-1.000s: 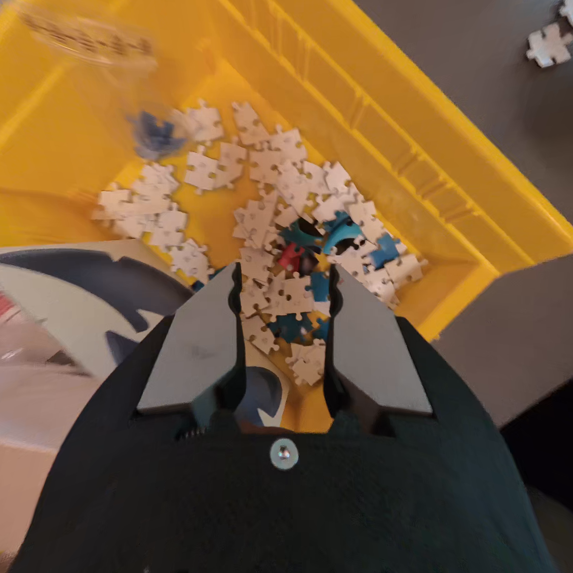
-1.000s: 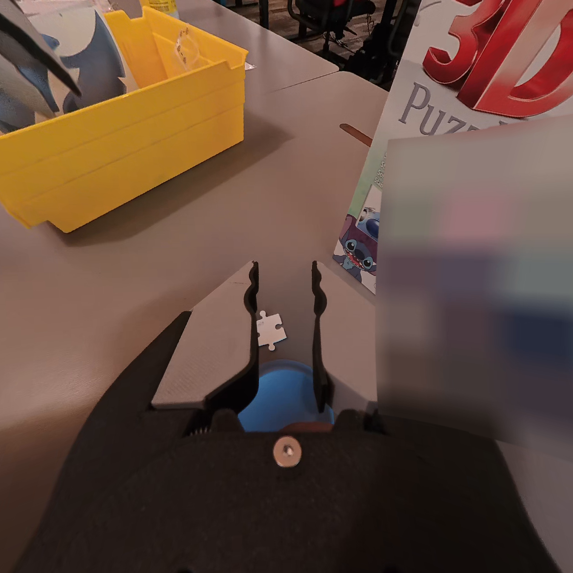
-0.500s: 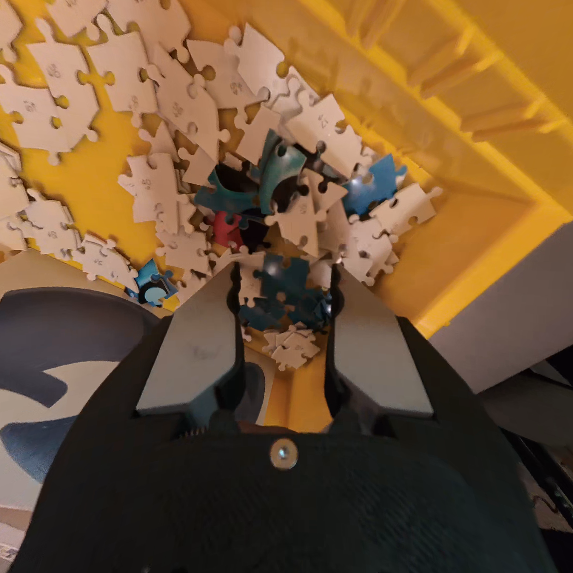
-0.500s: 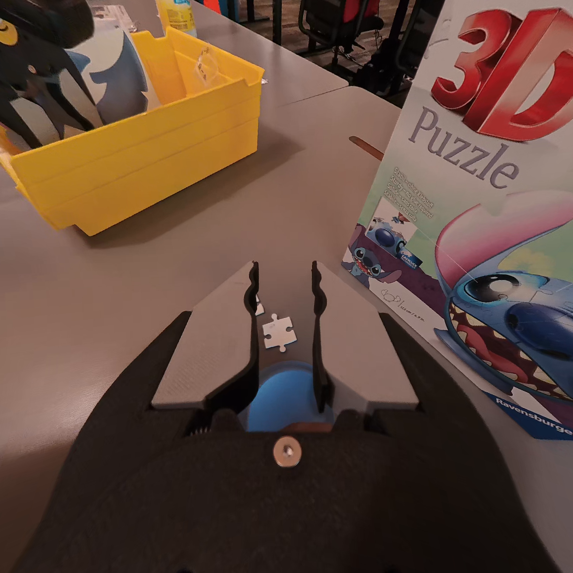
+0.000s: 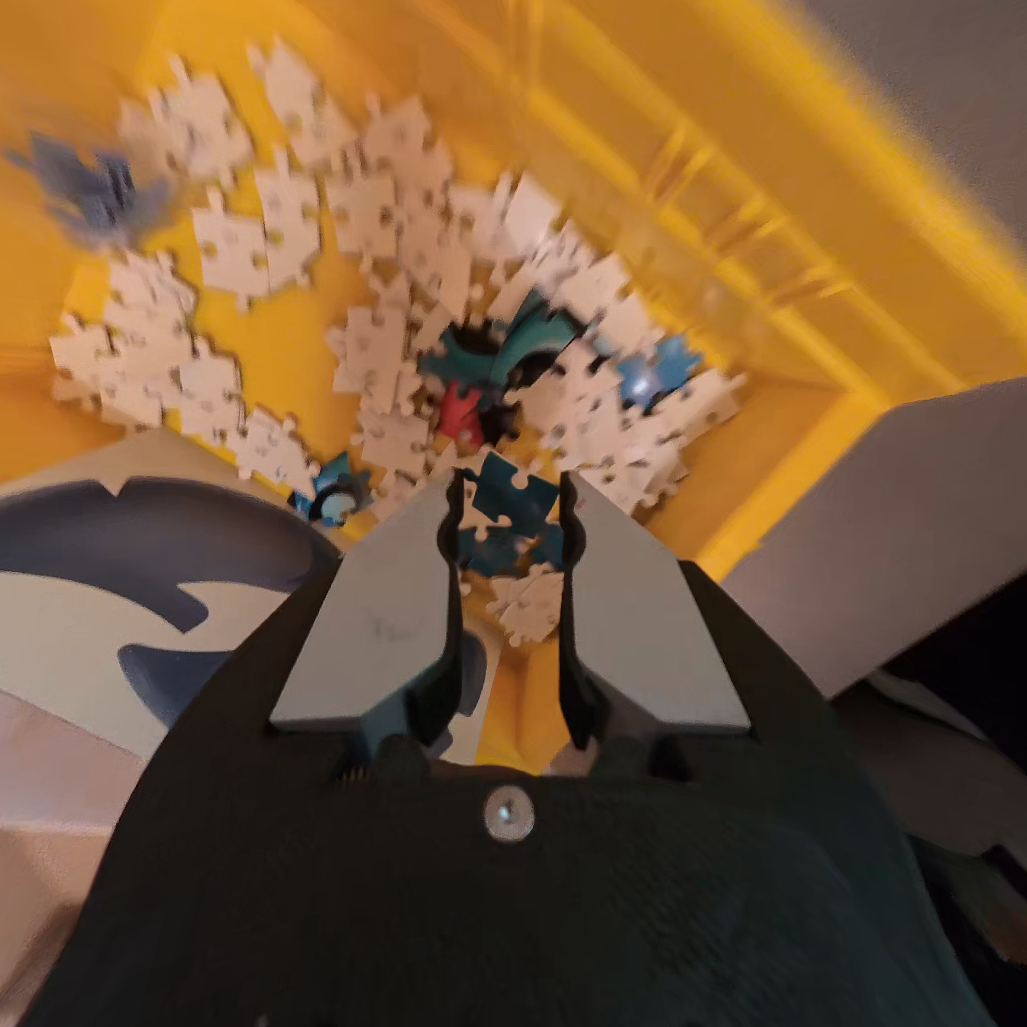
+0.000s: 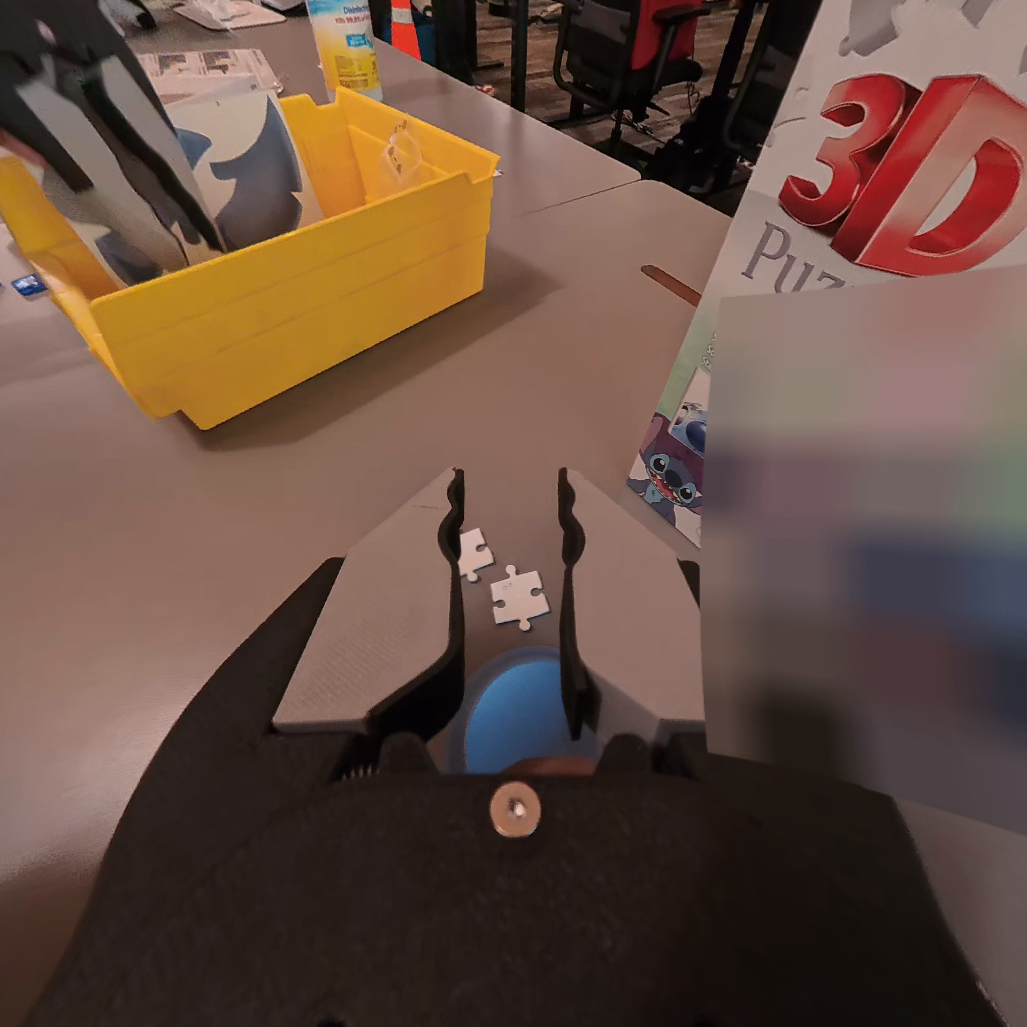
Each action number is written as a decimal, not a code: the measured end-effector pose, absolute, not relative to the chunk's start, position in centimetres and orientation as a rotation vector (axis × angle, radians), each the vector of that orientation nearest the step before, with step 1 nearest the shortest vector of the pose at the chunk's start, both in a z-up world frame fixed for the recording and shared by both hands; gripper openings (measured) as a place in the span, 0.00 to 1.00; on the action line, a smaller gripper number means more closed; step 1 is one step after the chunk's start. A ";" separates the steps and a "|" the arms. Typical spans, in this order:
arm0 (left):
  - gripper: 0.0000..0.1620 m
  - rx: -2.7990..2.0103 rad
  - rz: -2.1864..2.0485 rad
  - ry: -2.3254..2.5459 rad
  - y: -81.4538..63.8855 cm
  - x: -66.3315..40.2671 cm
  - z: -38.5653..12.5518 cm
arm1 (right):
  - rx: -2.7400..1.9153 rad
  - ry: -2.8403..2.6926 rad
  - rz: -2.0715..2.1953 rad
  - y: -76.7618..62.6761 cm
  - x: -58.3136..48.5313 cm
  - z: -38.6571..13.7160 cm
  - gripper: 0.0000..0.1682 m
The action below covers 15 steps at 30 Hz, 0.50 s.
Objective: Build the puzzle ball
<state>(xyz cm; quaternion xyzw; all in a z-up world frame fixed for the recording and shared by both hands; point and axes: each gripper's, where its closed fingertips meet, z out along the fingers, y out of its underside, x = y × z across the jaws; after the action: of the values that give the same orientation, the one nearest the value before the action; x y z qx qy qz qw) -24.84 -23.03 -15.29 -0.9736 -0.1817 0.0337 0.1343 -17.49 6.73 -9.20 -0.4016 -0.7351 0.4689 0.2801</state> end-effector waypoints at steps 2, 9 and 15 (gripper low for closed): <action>0.20 -2.556 -0.045 -0.404 -19.8 -23.3 -11.6 | -1.068 -1.988 1.281 6.2 -17.3 -9.1 0.18; 0.19 -1.526 -0.435 0.110 -14.2 -14.8 2.9 | -0.946 -2.156 1.558 0.8 -14.3 -8.2 0.18; 0.19 -1.200 -0.537 0.263 -14.2 -11.8 5.2 | -0.781 -2.265 1.719 -3.3 -11.2 -6.9 0.18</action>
<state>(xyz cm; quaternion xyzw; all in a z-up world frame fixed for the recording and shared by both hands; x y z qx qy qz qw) -11.79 -14.22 5.22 -0.5560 0.1217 -0.2488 0.7837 -11.17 -3.25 -6.89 -0.2635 -0.7646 0.5802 0.0962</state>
